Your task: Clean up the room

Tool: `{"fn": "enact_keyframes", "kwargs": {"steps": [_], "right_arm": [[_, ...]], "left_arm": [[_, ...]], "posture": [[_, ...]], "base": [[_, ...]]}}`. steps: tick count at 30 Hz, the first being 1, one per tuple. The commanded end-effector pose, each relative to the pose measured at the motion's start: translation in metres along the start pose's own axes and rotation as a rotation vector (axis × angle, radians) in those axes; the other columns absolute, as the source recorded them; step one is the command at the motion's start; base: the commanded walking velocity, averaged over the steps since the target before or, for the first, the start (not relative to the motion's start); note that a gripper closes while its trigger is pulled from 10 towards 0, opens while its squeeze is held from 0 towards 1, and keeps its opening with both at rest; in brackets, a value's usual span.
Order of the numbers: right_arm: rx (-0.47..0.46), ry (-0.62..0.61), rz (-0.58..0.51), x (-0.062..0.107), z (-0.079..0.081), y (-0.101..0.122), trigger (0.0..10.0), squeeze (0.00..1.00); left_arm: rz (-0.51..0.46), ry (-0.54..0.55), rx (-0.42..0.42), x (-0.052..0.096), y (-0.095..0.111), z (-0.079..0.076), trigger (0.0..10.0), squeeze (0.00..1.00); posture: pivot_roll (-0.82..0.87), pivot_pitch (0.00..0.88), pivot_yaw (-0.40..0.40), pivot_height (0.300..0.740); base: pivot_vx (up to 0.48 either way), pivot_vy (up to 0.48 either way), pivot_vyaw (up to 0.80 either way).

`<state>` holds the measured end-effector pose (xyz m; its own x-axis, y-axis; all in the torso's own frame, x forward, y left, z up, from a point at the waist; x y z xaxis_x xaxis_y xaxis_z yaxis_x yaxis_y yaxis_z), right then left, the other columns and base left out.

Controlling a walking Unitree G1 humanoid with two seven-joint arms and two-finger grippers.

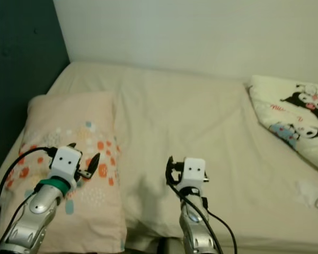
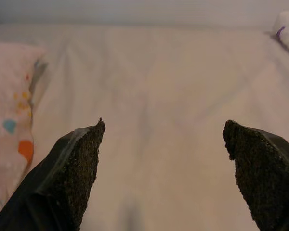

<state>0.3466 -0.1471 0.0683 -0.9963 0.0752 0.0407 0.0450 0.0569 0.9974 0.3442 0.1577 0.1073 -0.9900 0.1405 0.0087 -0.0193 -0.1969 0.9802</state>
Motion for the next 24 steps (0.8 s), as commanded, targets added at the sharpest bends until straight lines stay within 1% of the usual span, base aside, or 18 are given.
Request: {"fn": "enact_keyframes", "kwargs": {"steps": [1, 5, 11, 19, 21, 23, 24], "right_arm": [[0.002, 0.004, 0.01, 0.003, 0.001, -0.002, 10.0, 0.0], [-0.008, -0.008, 0.036, 0.004, -0.003, -0.007, 10.0, 0.0], [-0.011, 0.001, 0.049, 0.003, 0.0, -0.008, 10.0, 0.0], [-0.028, 0.01, 0.068, 0.003, 0.001, -0.01, 10.0, 0.0], [-0.023, 0.01, 0.073, 0.003, 0.001, -0.012, 10.0, 0.0], [-0.023, 0.01, 0.074, 0.003, 0.001, -0.012, 10.0, 0.0], [-0.025, 0.007, 0.077, 0.004, 0.001, -0.013, 10.0, 0.0]], "left_arm": [[0.03, 0.012, 0.013, 0.004, -0.007, 0.0, 10.0, 0.0], [0.053, 0.022, 0.006, 0.005, -0.012, 0.002, 10.0, 0.0], [0.065, 0.041, 0.019, 0.005, -0.014, 0.006, 10.0, 0.0], [0.072, 0.051, 0.037, 0.006, -0.014, 0.008, 10.0, 0.0], [0.039, 0.052, 0.031, 0.003, -0.002, 0.015, 10.0, 0.0], [0.03, 0.055, 0.026, 0.002, 0.001, 0.018, 10.0, 0.0], [-0.008, 0.102, 0.009, -0.006, 0.015, 0.037, 10.0, 0.0]], "posture": [[0.09, 0.0, -0.018, 0.7], [0.1, 0.0, -0.018, 0.715], [0.1, 0.0, -0.019, 0.74], [0.1, 0.0, -0.022, 0.74], [0.1, 0.0, -0.022, 0.74], [0.1, 0.0, -0.022, 0.74], [0.11, 0.0, -0.021, 0.74]], "base": [[0.0, 0.0, 0.0], [0.0, 0.0, 0.0], [0.0, 0.0, 0.0], [0.0, 0.0, 0.0], [0.0, 0.0, 0.0], [0.0, 0.0, 0.0], [0.0, 0.0, 0.0]]}}
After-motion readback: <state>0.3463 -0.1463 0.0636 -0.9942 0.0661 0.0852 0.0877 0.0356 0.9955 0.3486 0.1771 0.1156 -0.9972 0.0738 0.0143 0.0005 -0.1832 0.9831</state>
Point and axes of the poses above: a point about 5 cm out from each wrist's last joint towards the gripper, its own x axis pointing back from the gripper into the wrist, its own y axis along the axis of the wrist's last joint, z = x × y, the point moved 5 cm from there along -x, pointing out of the wrist towards the gripper, and after that the axes turned 5 degrees about x, right-handed, at the moved point
